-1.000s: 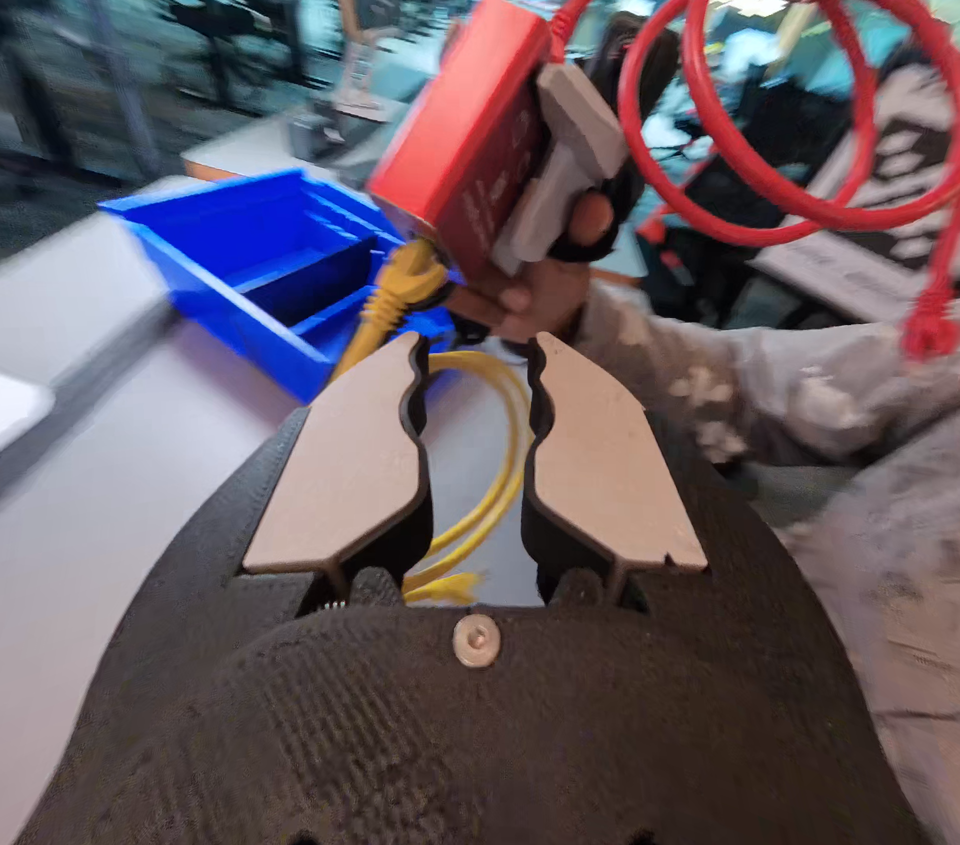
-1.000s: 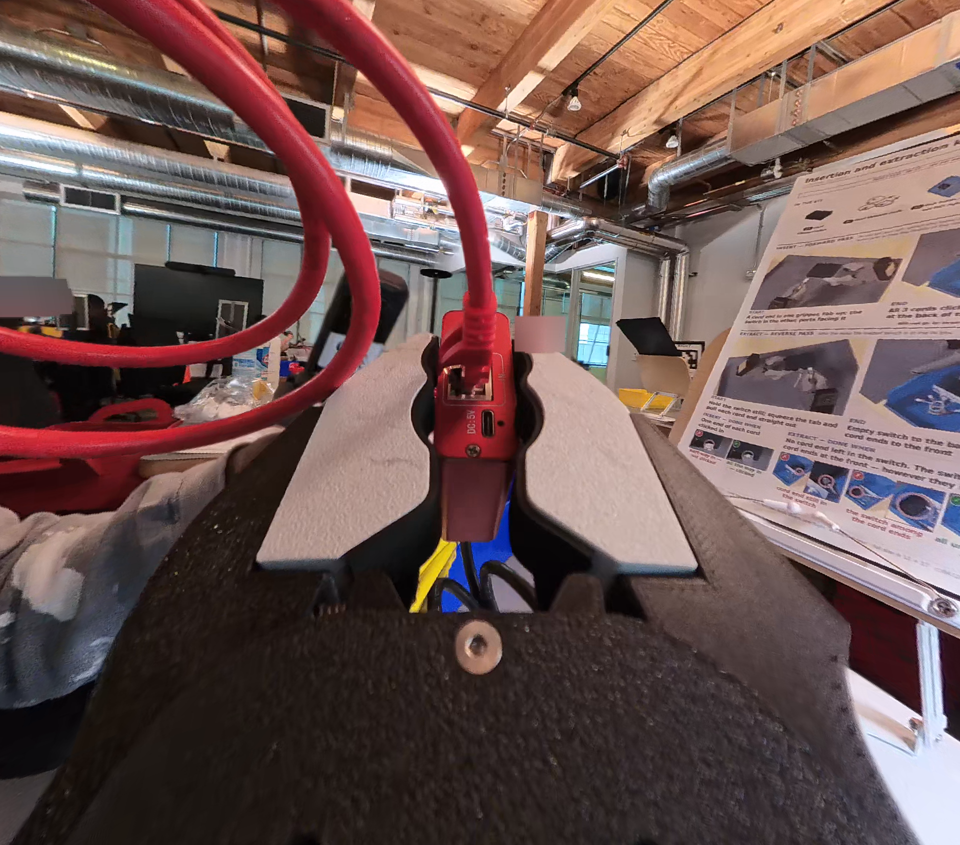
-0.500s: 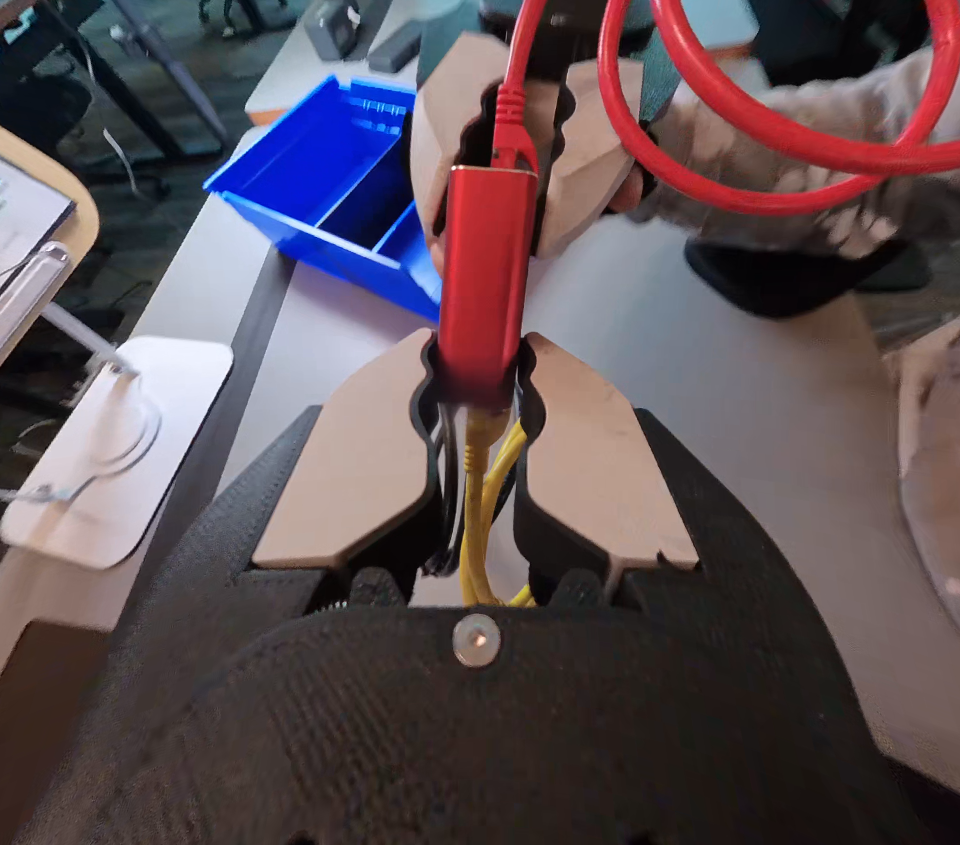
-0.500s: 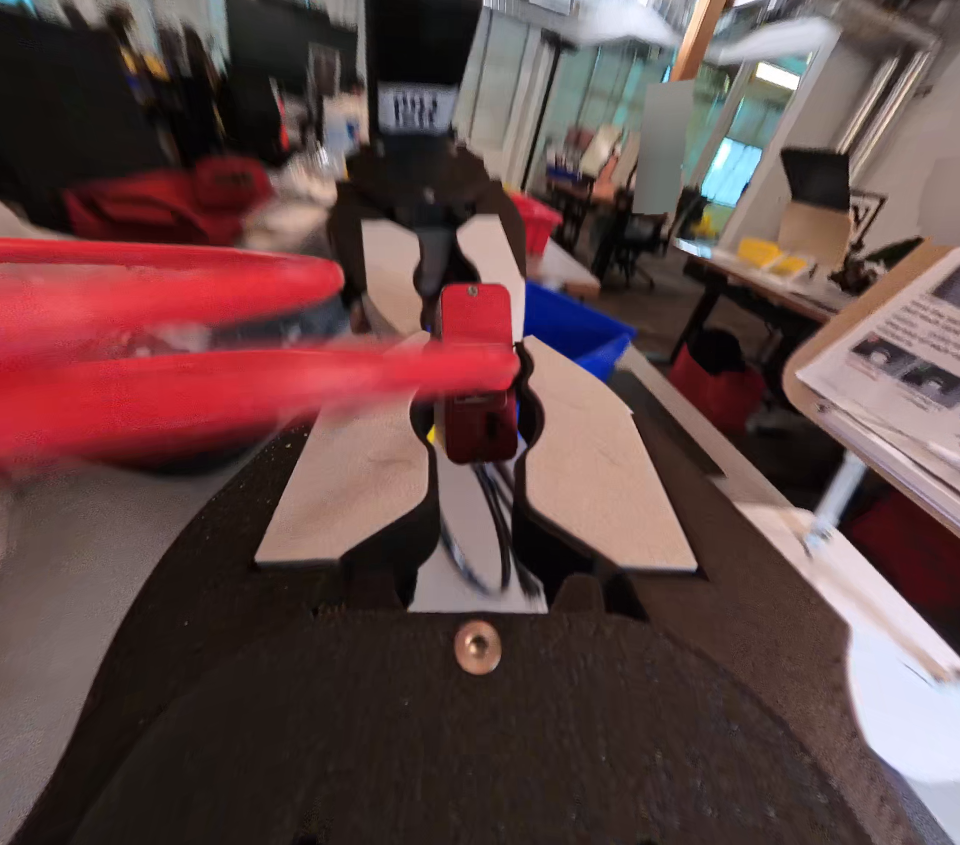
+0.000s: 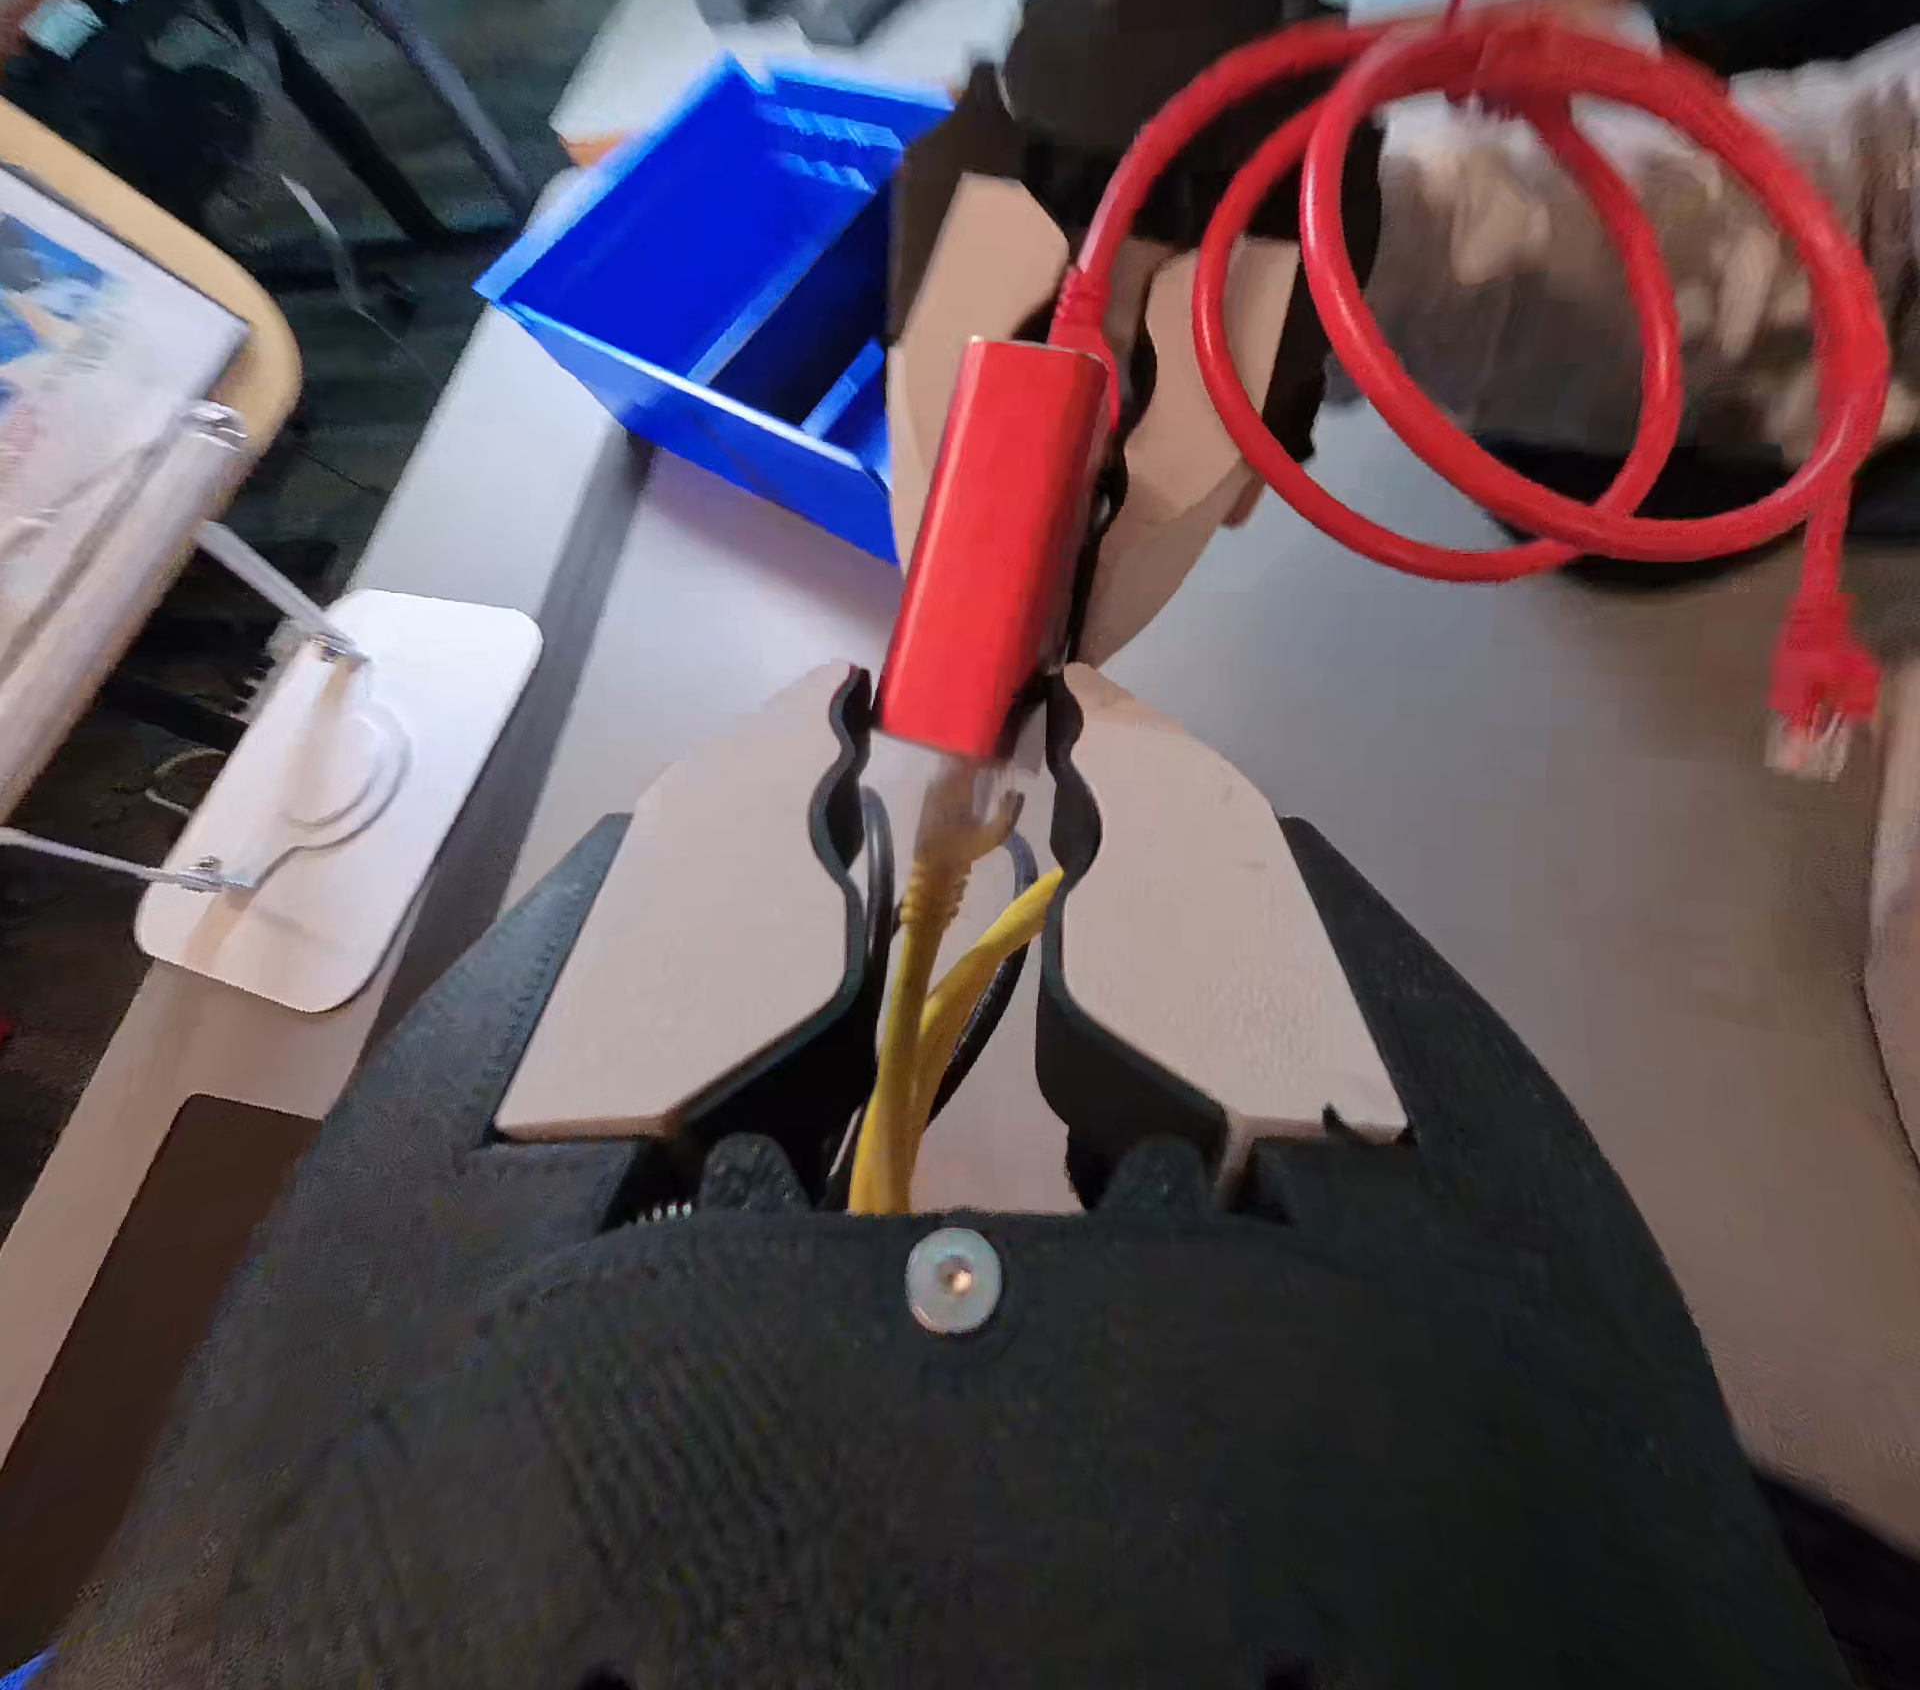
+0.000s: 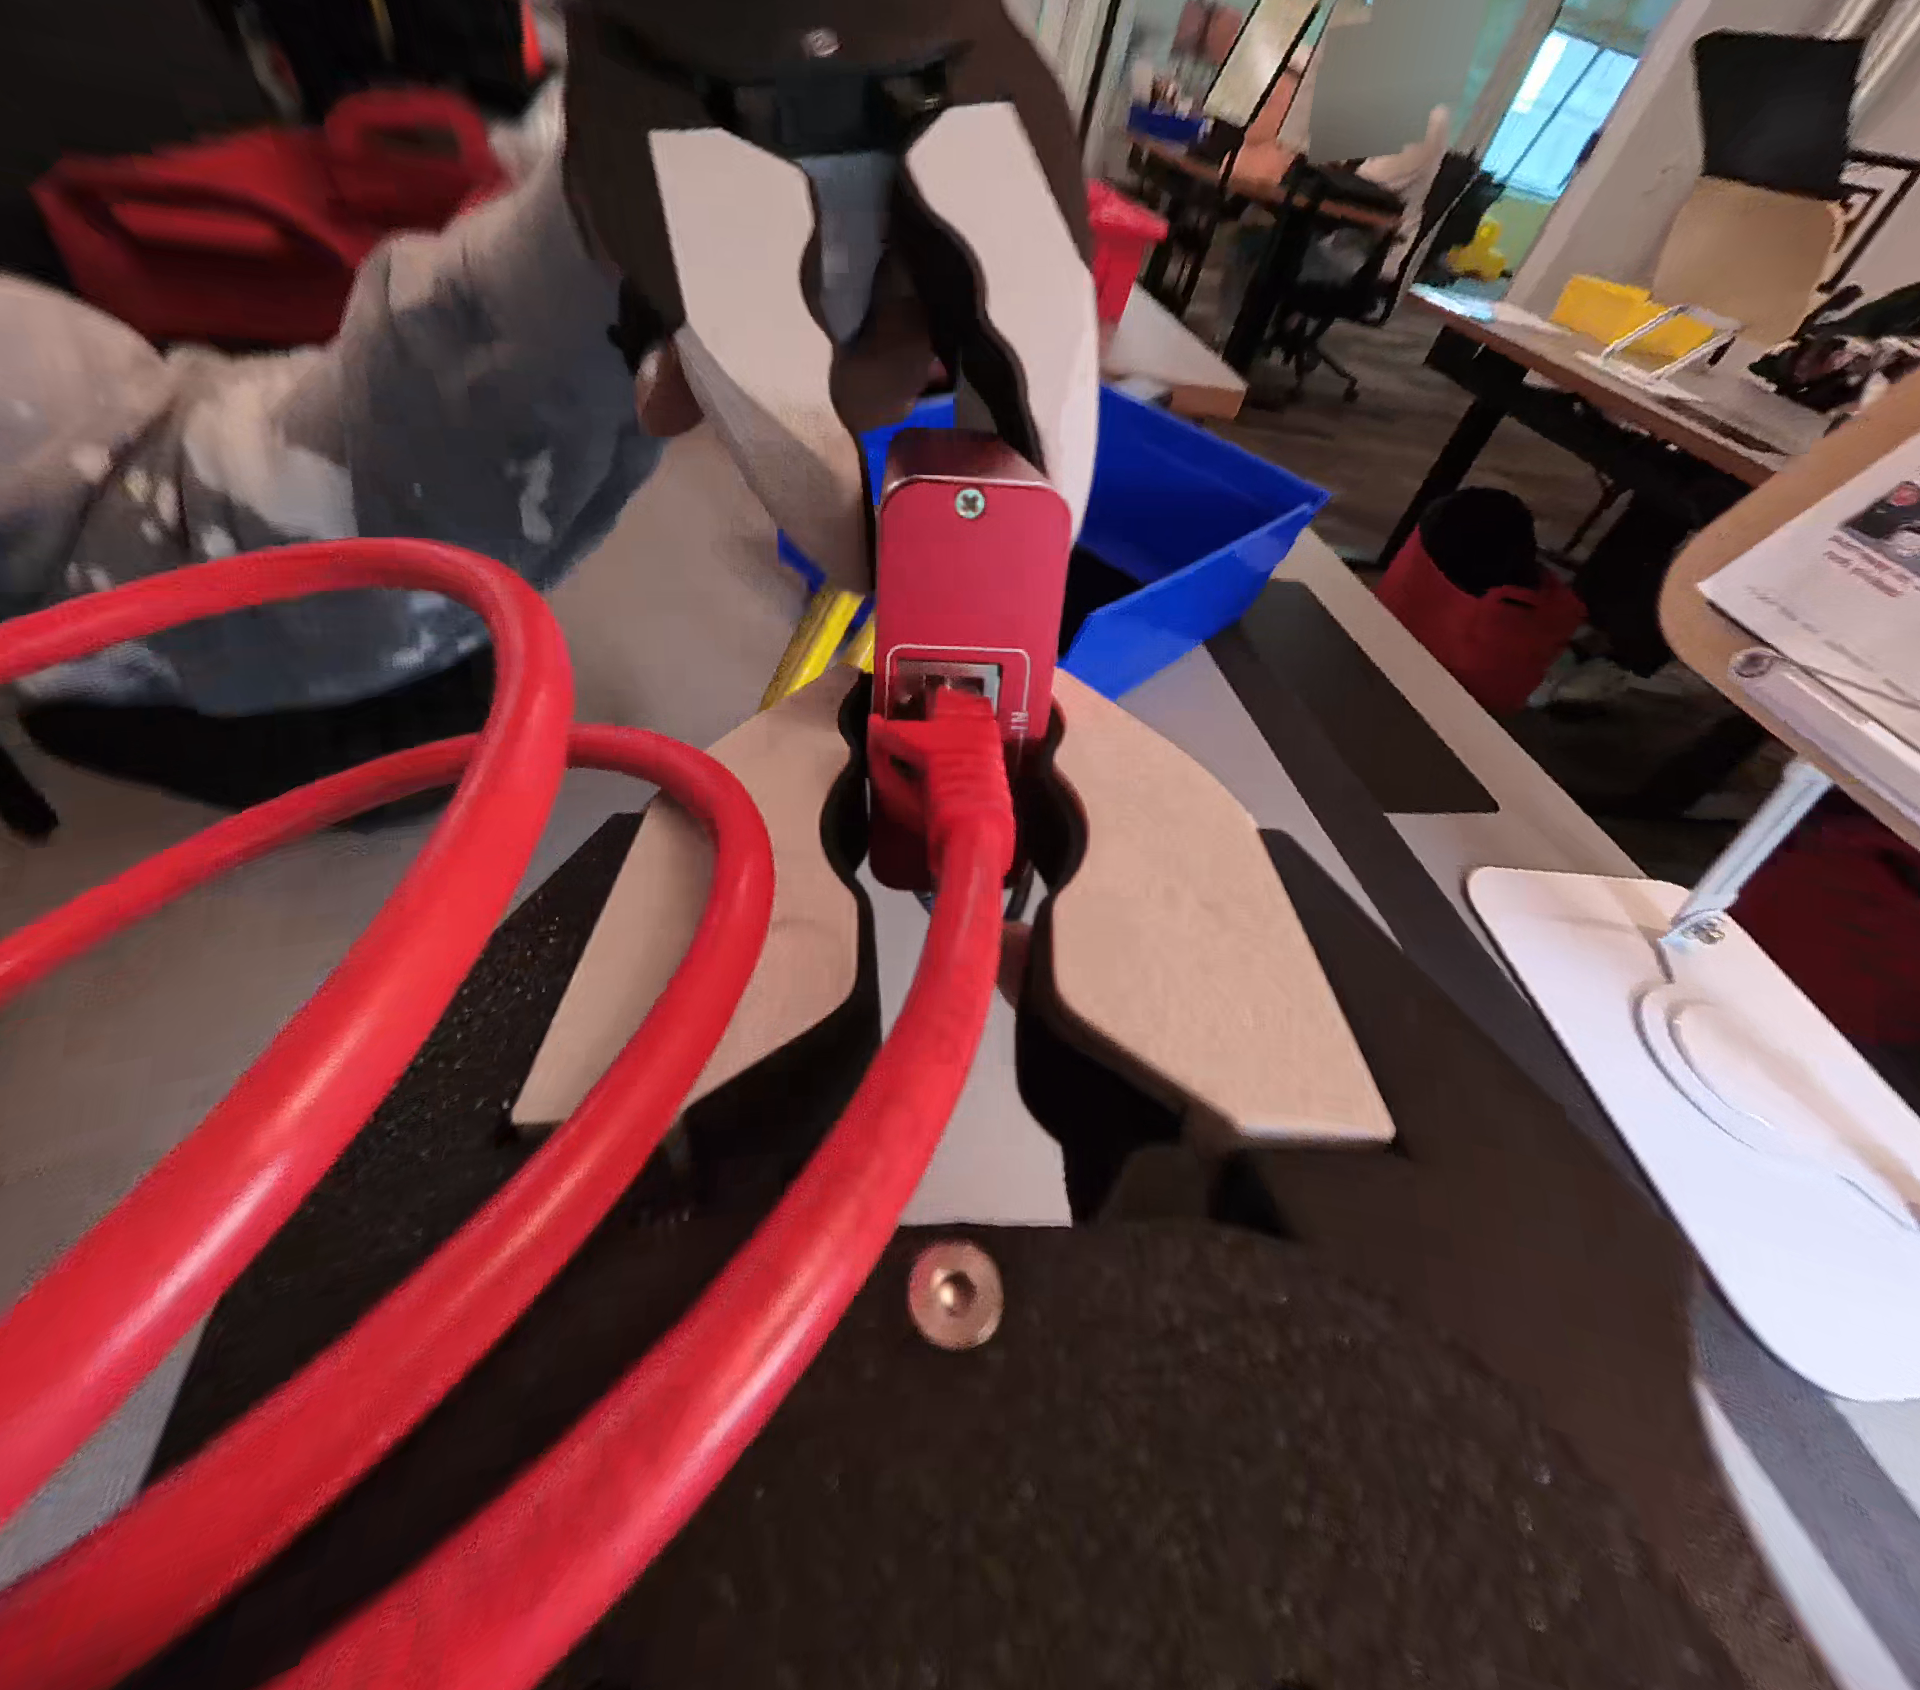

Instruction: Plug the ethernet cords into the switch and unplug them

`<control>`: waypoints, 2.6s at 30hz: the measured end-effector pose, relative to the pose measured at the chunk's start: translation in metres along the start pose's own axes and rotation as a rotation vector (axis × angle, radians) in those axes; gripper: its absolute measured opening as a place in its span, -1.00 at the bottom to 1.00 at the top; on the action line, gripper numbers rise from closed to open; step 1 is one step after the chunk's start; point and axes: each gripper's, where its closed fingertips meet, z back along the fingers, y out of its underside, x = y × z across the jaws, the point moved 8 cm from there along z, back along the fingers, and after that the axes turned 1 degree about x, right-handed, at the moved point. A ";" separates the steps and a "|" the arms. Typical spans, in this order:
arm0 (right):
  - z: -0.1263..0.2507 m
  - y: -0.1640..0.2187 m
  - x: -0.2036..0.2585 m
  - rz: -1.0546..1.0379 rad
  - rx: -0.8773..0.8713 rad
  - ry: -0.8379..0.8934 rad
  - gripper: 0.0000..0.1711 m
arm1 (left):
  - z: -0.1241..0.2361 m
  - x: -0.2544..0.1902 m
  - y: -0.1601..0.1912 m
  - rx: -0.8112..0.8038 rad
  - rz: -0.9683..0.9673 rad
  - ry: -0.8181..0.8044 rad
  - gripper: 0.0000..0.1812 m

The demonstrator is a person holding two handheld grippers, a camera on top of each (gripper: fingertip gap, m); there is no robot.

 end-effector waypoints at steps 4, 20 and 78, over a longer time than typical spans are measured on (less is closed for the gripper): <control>0.024 0.000 -0.024 -0.160 -0.241 0.054 -0.69 | 0.030 0.000 -0.026 -0.305 0.053 -0.096 -0.63; 0.090 -0.052 -0.021 -0.146 -0.757 0.135 -0.69 | -0.105 -0.065 -0.038 -0.511 0.228 0.206 -0.55; 0.052 -0.016 -0.029 -0.243 -0.667 0.189 -0.66 | -0.058 -0.004 -0.021 -0.583 0.354 0.028 -0.43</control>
